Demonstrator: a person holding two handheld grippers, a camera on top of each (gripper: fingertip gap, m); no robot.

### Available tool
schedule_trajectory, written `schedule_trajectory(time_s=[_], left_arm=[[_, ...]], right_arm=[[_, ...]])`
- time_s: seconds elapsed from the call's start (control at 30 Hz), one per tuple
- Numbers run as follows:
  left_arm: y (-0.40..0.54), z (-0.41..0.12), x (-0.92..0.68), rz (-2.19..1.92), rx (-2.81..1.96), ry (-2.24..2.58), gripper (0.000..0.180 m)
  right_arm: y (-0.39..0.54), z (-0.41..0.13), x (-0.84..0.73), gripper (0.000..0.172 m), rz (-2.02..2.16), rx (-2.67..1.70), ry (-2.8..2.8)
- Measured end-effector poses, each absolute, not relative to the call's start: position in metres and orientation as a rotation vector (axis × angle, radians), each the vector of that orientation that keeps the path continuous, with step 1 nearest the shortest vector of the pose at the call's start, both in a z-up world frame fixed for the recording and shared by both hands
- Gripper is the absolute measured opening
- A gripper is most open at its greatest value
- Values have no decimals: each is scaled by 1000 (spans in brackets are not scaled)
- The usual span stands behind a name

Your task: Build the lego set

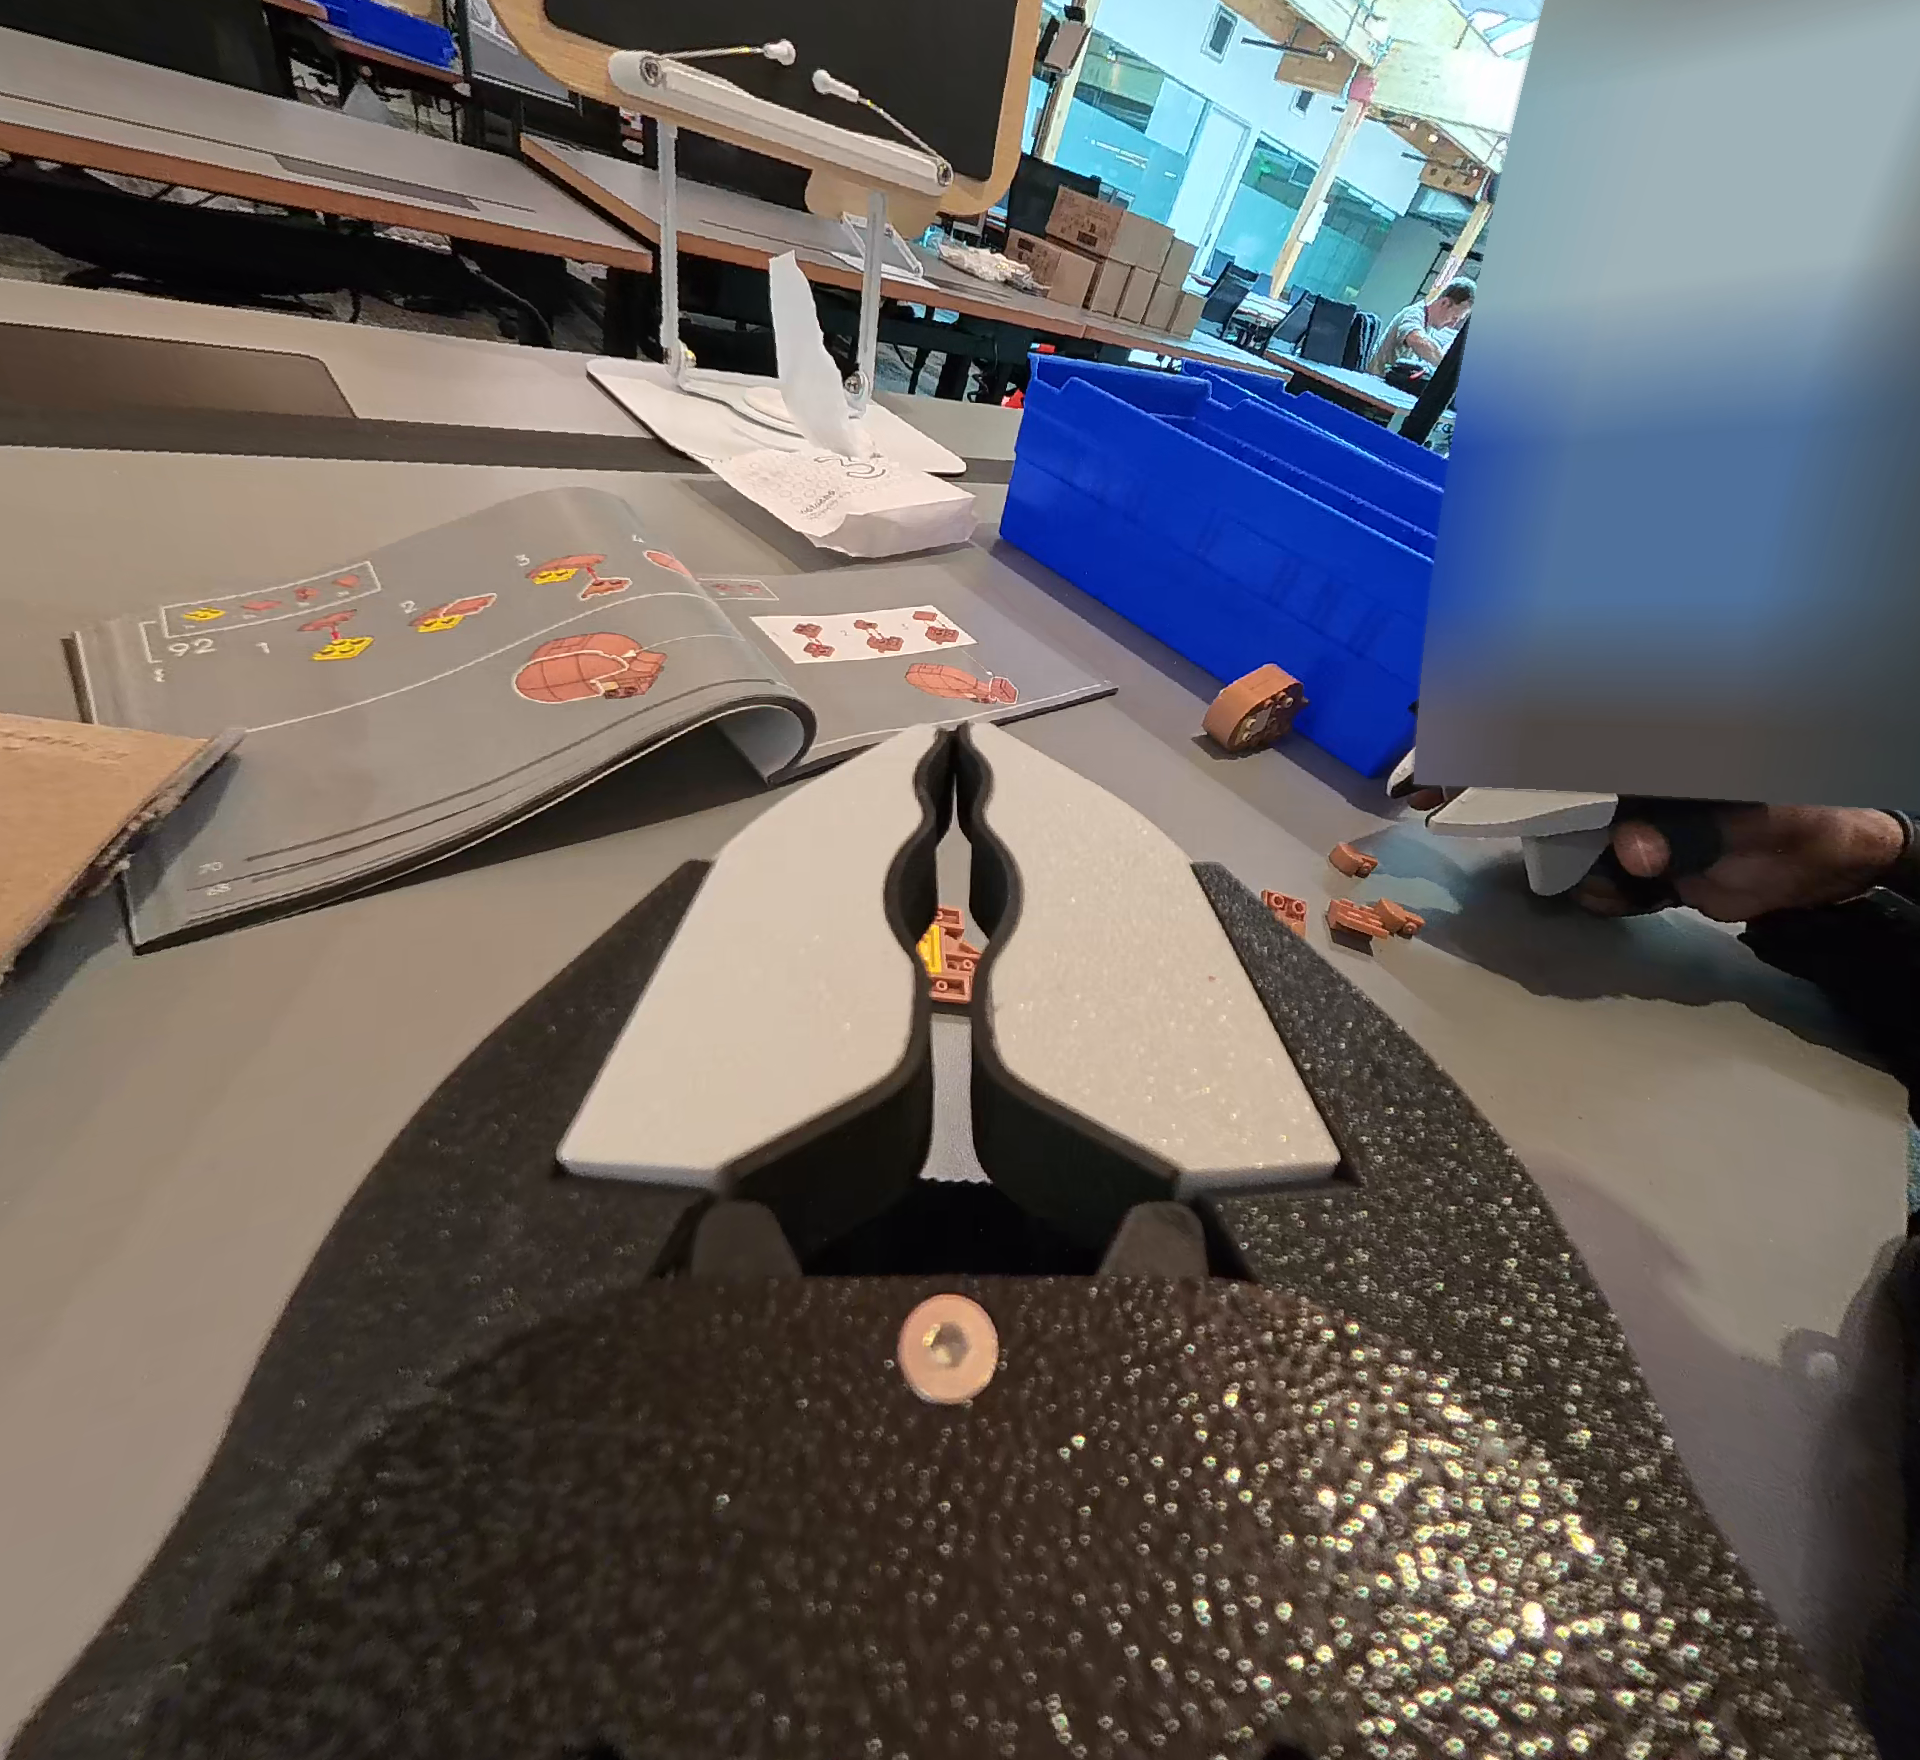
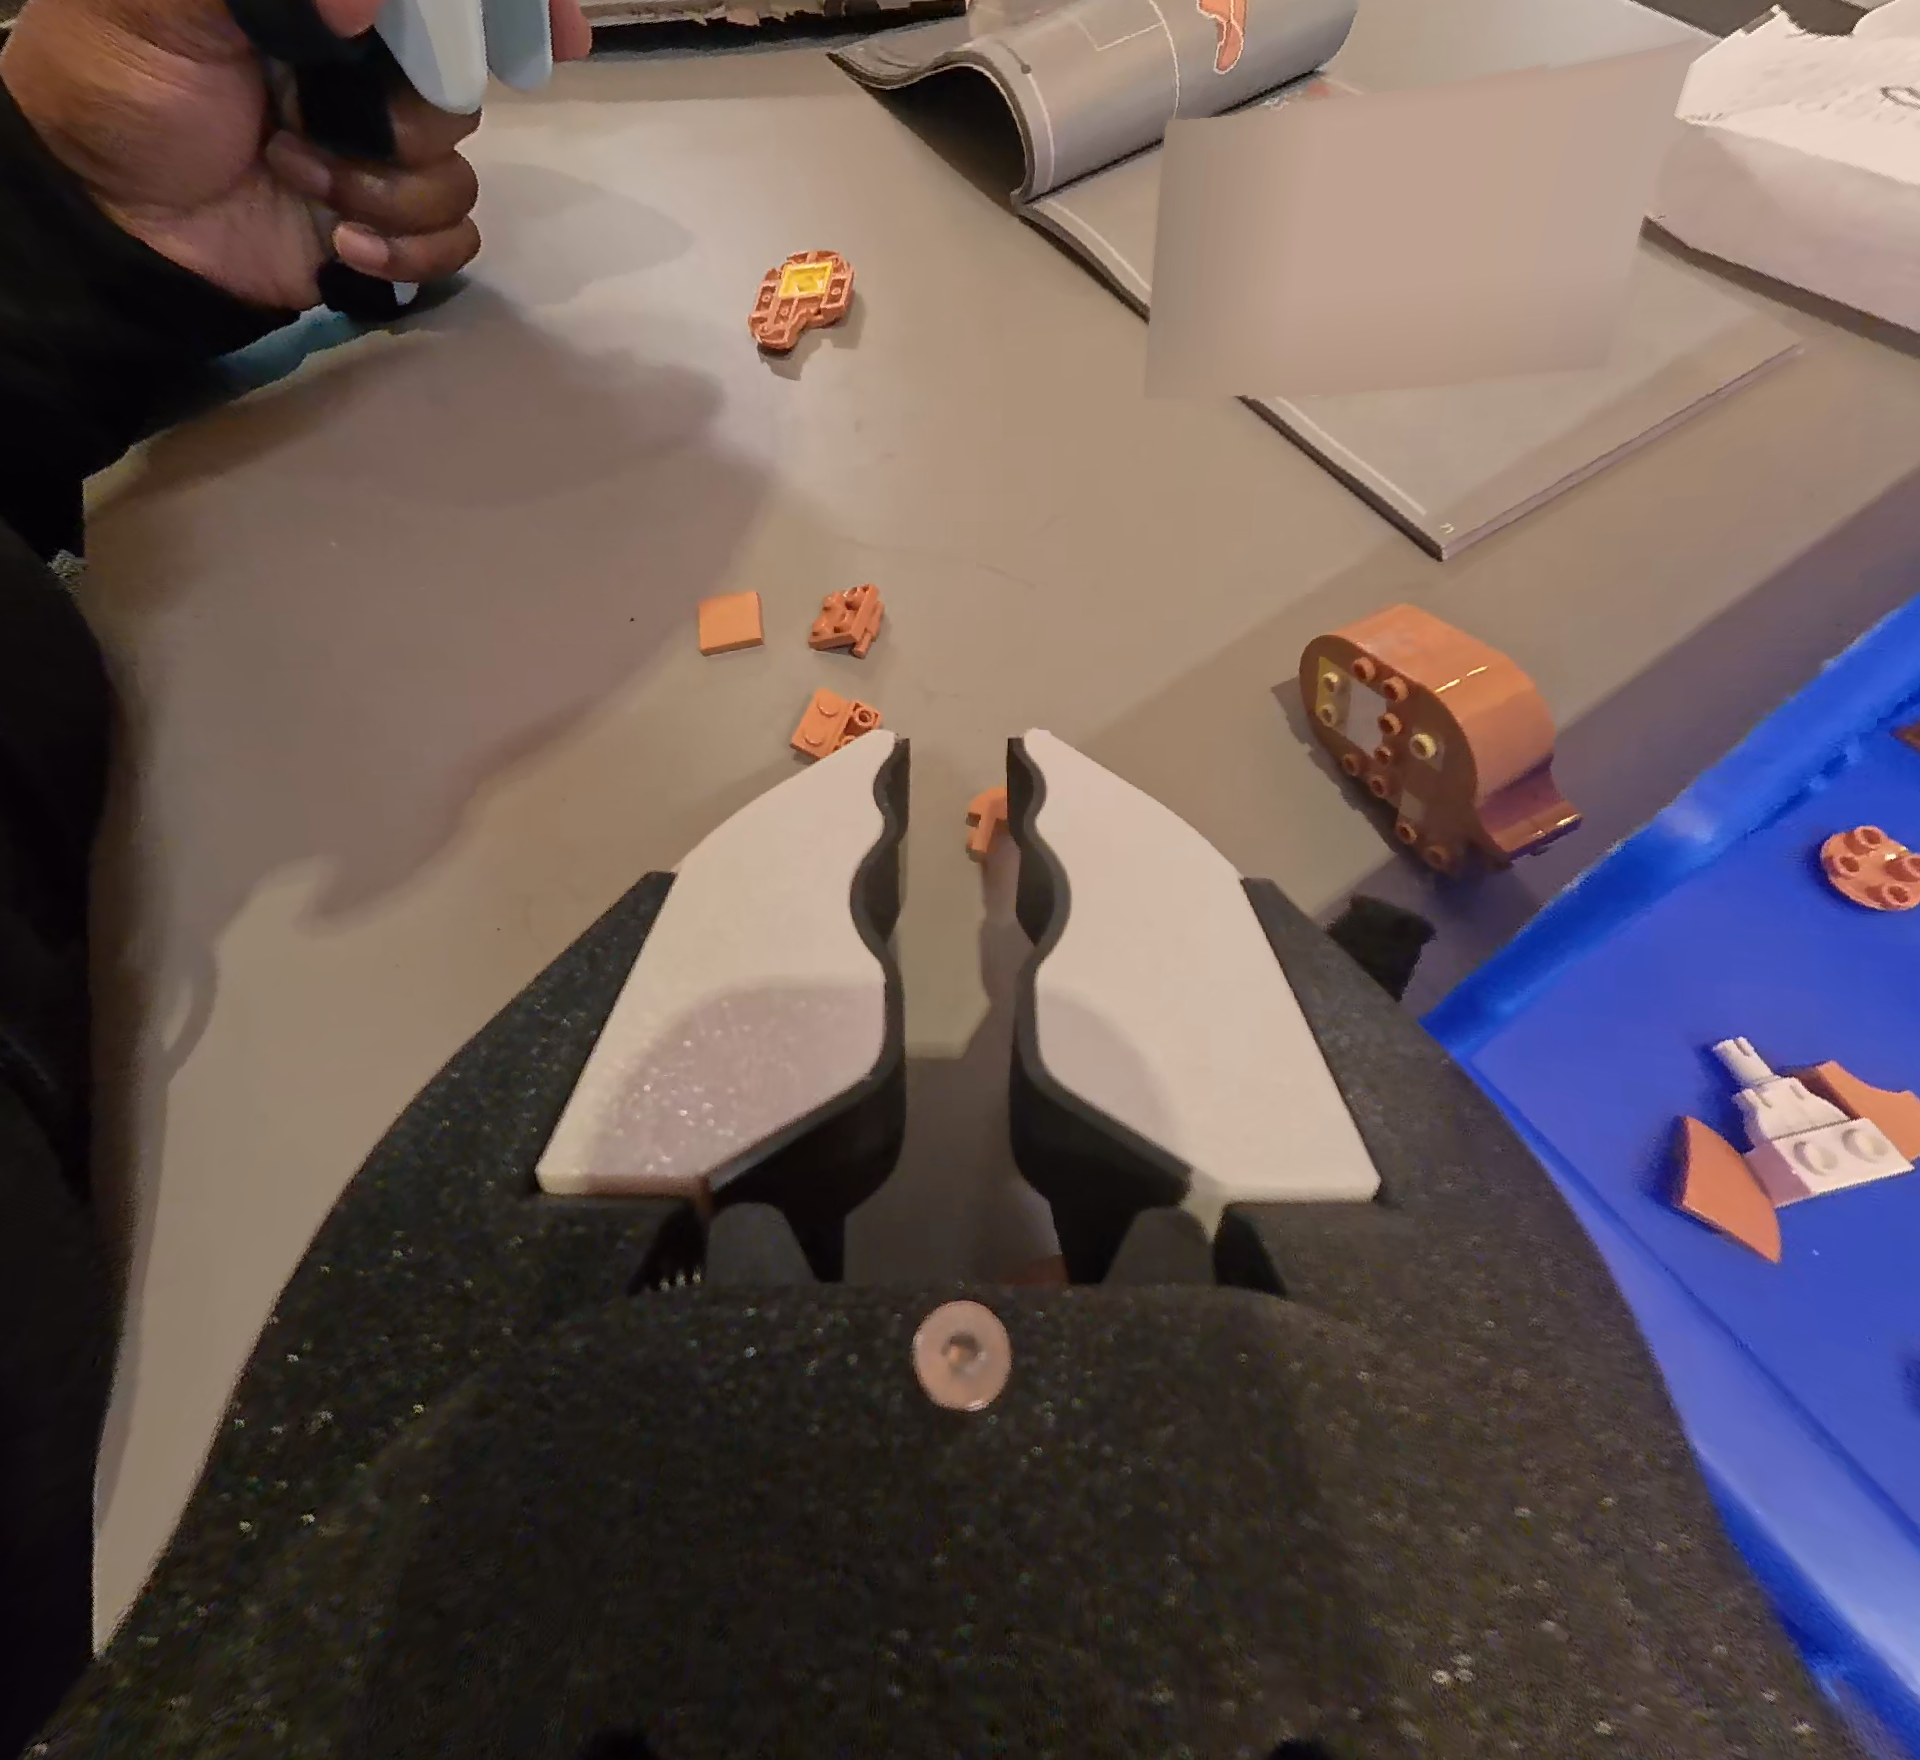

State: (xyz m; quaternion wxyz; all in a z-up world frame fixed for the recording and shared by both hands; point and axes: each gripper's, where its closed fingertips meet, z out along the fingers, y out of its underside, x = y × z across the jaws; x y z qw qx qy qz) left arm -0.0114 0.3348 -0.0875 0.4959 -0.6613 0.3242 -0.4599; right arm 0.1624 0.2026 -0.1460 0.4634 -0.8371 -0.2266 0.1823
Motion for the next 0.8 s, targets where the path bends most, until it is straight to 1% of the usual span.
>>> schedule_trajectory(time_s=[0.8], left_arm=[[335, -87, -12, -1111, -1603, 787, 0]], right_arm=[[203, -146, 162, 17, 442, -2060, -558]])
